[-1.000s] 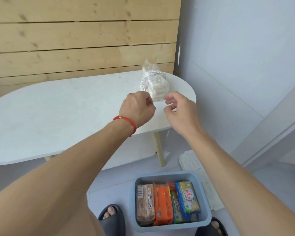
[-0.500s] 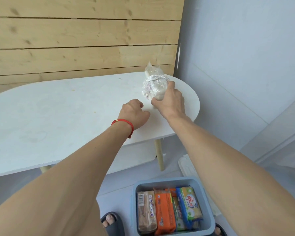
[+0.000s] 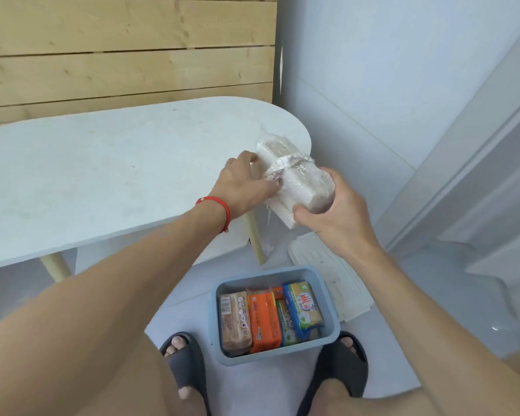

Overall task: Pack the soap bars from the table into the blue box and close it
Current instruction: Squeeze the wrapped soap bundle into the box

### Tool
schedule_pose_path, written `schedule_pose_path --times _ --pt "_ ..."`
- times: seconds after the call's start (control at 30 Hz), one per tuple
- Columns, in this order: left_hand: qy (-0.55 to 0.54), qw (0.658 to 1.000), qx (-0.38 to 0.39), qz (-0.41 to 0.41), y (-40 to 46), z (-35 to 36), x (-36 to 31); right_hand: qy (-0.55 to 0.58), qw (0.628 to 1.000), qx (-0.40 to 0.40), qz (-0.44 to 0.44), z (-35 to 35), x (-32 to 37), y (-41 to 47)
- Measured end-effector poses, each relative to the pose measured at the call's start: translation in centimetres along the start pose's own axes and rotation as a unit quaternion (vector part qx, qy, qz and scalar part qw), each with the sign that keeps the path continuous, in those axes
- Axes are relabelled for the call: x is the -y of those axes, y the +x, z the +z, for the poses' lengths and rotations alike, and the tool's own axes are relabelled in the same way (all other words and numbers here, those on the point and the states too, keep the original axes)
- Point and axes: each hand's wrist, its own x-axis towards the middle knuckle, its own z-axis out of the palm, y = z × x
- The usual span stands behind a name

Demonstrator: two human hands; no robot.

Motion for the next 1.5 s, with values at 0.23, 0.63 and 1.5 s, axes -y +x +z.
schedule_pose_path --times 0.23,0.63,1.5 --pt "-0.034 0.998 0.038 0.042 -6.5 9.7 5.5 0.197 0.96 0.047 0.193 -1.0 -8.6 -9.9" --pt "-0.07 0.974 0.134 -0.166 -4.3 18.1 15.5 0.293 0.842 0.143 0.43 4.5 -17.9 -12.6" --pt "0.302 0.897 0.309 0.093 -2.9 20.0 16.3 0.085 0.883 0.218 0.407 3.7 -18.2 -11.2"
